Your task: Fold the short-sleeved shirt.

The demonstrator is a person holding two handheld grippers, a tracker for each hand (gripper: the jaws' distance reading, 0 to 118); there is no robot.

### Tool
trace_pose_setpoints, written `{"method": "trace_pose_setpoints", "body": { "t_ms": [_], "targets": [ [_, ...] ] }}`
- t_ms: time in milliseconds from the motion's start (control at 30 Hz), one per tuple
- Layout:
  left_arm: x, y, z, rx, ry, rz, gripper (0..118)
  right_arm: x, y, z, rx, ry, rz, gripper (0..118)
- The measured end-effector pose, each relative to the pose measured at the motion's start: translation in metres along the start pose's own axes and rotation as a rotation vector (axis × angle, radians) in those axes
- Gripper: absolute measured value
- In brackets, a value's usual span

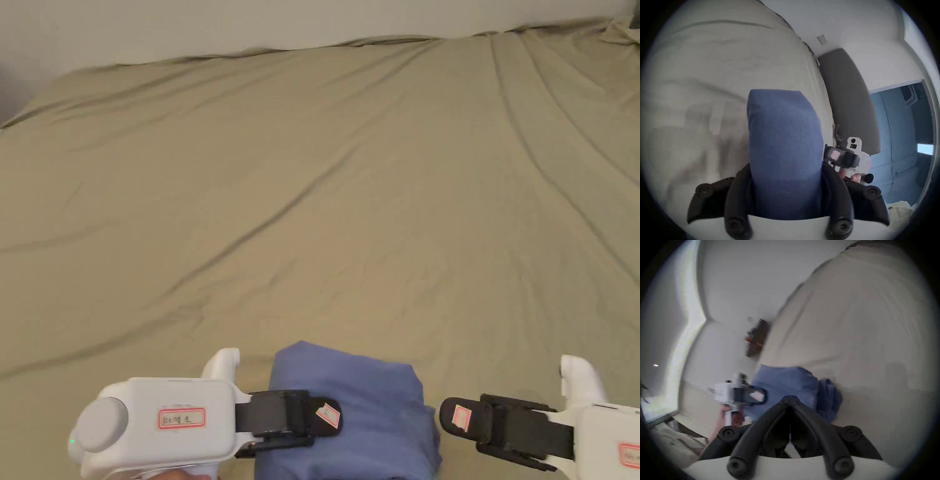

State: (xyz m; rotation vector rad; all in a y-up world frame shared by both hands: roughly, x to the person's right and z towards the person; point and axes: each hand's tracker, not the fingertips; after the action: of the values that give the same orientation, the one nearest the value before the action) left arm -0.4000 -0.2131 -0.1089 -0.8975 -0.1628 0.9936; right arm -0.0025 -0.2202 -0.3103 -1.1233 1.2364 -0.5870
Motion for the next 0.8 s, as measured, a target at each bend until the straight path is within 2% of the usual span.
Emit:
{"method": "trace_pose_setpoints", "body": {
  "t_ms": [133, 300, 367, 500, 567, 700, 733, 767, 800],
  "targets": [
    [-0.042, 0.023, 0.099, 0.066, 0.119, 0.012, 53, -0.027, 0.005, 0.029, 0.038, 0.007, 0.066, 2],
    [-0.119, 0.047, 0.218, 0.111, 0.387, 0.129, 53, -0.057, 0.004, 0.043, 0.038, -0.026, 0.145, 2],
    [-0.149, 0.054, 0.259, 0.152, 0.510, 0.169, 53, -0.063, 0.001, 0.045, 0.033, -0.035, 0.154, 2],
    [-0.188, 0.058, 0.294, 0.121, 0.662, 0.238, 53, -0.074, -0.004, 0.042, 0.025, -0.068, 0.162, 2],
    [-0.204, 0.059, 0.295, 0.098, 0.733, 0.247, 53, -0.077, -0.006, 0.038, 0.008, -0.114, 0.178, 2],
    [-0.207, 0.048, 0.269, 0.086, 0.730, 0.277, 54, -0.089, -0.011, 0.029, -0.029, -0.159, 0.228, 2],
    [-0.204, 0.043, 0.264, 0.090, 0.775, 0.265, 74, -0.092, -0.012, 0.027, -0.037, -0.160, 0.237, 2],
    [-0.200, 0.042, 0.258, 0.086, 0.865, 0.257, 102, -0.096, -0.013, 0.026, -0.045, -0.165, 0.250, 2],
    [-0.199, 0.043, 0.253, 0.063, 0.971, 0.238, 118, -0.099, -0.014, 0.025, -0.050, -0.176, 0.268, 2]
  ]
}}
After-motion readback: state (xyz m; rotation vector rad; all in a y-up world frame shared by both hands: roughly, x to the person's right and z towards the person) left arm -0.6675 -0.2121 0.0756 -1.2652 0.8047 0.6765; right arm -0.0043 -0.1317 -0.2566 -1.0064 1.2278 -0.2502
